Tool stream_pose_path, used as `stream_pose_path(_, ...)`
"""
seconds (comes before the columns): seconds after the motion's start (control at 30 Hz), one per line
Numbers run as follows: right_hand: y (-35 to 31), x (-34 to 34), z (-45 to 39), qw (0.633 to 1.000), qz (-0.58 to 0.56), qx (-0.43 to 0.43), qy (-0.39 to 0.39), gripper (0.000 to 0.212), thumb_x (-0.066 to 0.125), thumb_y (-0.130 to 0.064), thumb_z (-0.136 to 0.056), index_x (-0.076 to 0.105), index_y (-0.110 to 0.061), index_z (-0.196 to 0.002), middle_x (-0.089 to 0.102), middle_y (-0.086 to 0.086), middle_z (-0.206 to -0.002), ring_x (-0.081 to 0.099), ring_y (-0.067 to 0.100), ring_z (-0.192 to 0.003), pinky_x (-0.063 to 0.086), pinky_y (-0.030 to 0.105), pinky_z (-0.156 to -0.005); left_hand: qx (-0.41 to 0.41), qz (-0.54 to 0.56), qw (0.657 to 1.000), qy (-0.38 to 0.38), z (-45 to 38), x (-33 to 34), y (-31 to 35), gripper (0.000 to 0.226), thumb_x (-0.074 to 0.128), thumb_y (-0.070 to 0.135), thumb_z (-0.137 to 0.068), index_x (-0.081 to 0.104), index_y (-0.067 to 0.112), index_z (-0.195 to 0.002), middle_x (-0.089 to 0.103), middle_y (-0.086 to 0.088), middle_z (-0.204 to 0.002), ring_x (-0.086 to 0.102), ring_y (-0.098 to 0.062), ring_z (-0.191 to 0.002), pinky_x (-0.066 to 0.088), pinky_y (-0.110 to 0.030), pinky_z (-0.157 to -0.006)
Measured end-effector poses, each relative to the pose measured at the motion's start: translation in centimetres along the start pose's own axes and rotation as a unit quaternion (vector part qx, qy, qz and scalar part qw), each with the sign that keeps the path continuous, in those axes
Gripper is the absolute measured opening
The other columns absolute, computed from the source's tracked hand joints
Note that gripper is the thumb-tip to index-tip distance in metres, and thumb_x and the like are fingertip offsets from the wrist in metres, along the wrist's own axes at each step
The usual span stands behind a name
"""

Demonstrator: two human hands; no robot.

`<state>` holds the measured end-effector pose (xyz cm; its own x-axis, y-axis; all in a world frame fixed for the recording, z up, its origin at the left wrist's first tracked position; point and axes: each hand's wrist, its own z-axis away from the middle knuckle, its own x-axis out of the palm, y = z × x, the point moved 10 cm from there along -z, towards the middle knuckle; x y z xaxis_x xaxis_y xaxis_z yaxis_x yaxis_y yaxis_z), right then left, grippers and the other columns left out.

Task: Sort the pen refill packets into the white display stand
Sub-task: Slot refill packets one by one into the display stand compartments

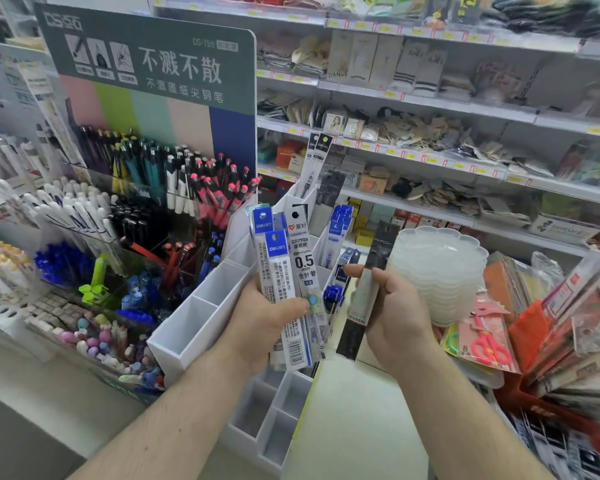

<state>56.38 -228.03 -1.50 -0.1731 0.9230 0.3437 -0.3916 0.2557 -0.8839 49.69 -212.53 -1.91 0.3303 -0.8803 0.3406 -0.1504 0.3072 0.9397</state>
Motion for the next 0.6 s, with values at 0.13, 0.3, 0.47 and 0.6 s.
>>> stream_pose_path(0.13,-1.7,-2.4,-1.0,0.993,0.084,-0.058,0.064,0.023,0.049,-0.013,-0.103,0.07,-0.01,-0.096,0.063,-0.006,-0.061,0.053,0.003,-0.044,0.041,0.016,-0.043,-0.002,0.015,1.0,-0.002,0.1,0.2,0.2,0.044,0.065,0.001,-0.062,0.062,0.007,-0.106,0.076,-0.005,-0.085,0.074,-0.02,-0.076,0.058,-0.03,-0.063)
stream_pose_path(0.3,-5.9,-2.8,-2.6,0.977,0.136,-0.134,0.1,0.011,0.06,-0.014,-0.098,0.069,-0.007,-0.096,0.064,0.003,-0.077,0.054,0.011,-0.063,0.048,0.024,-0.062,-0.001,0.013,1.0,-0.005,0.2,0.3,0.5,0.043,0.064,0.001,-0.063,0.062,0.009,-0.106,0.076,-0.007,-0.087,0.074,-0.022,-0.08,0.059,-0.031,-0.065)
stream_pose_path(0.47,-11.6,2.1,-6.6,0.955,0.16,-0.238,0.074,0.011,0.061,-0.011,-0.098,0.066,-0.012,-0.088,0.072,0.008,-0.085,0.072,0.016,-0.071,0.061,0.028,-0.069,0.003,0.013,1.0,-0.006,0.2,0.5,0.9,0.041,0.063,0.0,-0.063,0.061,0.009,-0.103,0.076,-0.004,-0.082,0.074,-0.019,-0.076,0.058,-0.029,-0.063)
stream_pose_path(0.6,-12.0,5.3,-10.6,0.928,0.253,-0.267,0.061,0.017,0.063,-0.016,-0.097,0.065,-0.022,-0.08,0.073,0.003,-0.085,0.074,0.014,-0.071,0.061,0.034,-0.072,0.006,0.013,1.0,-0.004,0.3,0.5,0.9,0.041,0.062,-0.001,-0.064,0.06,0.009,-0.104,0.075,-0.003,-0.081,0.074,-0.018,-0.076,0.058,-0.028,-0.064)
